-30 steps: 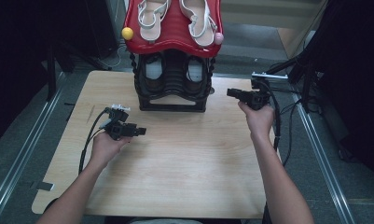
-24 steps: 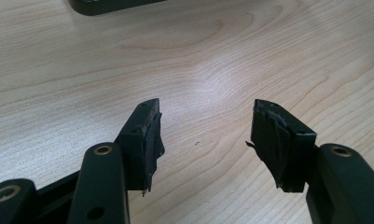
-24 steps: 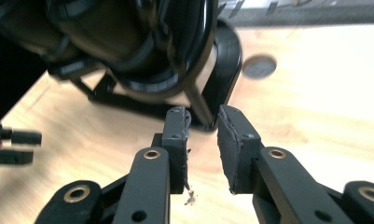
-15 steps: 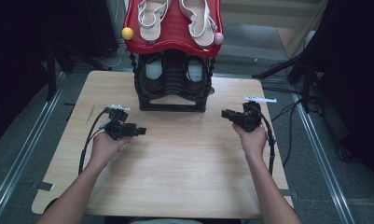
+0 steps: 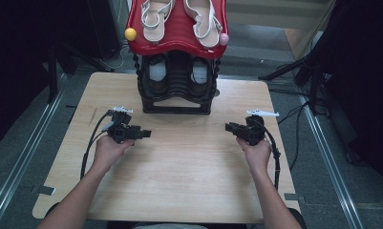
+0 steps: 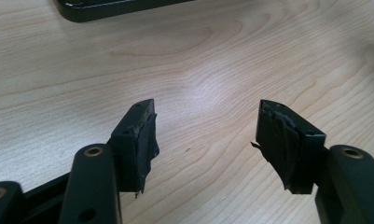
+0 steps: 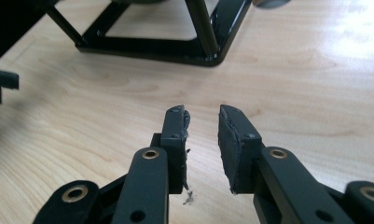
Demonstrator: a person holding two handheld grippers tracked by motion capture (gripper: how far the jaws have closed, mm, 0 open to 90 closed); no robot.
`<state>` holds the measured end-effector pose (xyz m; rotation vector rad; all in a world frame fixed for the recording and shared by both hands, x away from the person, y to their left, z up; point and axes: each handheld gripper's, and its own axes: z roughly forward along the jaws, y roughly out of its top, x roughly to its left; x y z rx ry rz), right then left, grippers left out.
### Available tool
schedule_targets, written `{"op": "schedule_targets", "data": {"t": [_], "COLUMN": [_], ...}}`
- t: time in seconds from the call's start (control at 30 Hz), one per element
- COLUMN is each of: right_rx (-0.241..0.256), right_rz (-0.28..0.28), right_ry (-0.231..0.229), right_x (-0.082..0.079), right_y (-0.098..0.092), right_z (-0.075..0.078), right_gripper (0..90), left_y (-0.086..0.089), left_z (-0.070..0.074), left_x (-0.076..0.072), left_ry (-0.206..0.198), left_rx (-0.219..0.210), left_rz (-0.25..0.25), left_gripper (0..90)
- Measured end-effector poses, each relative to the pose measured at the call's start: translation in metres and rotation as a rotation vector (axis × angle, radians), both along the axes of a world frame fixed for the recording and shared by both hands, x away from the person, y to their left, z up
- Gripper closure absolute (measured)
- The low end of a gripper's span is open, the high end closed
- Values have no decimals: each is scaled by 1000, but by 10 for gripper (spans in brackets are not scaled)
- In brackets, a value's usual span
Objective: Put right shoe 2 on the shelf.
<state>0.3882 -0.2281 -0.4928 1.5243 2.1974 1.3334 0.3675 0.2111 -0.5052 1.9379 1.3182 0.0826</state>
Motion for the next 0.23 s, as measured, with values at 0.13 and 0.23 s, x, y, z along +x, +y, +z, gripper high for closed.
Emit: {"op": "schedule_targets", "data": {"t": [0.13, 0.23], "right_rx": [-16, -21], "right_rz": [6, 3], "right_ry": [-14, -24], "right_x": [-3, -4], "right_y": [-1, -2], "right_z": [-3, -4], "right_gripper": [728, 703], "left_y": [0, -1], "left_z": [1, -1], "left_x": [0, 1], "left_ry": [-12, -4], "left_rx": [-15, -9], "left_rz": [2, 7], "left_gripper": [357, 341]}}
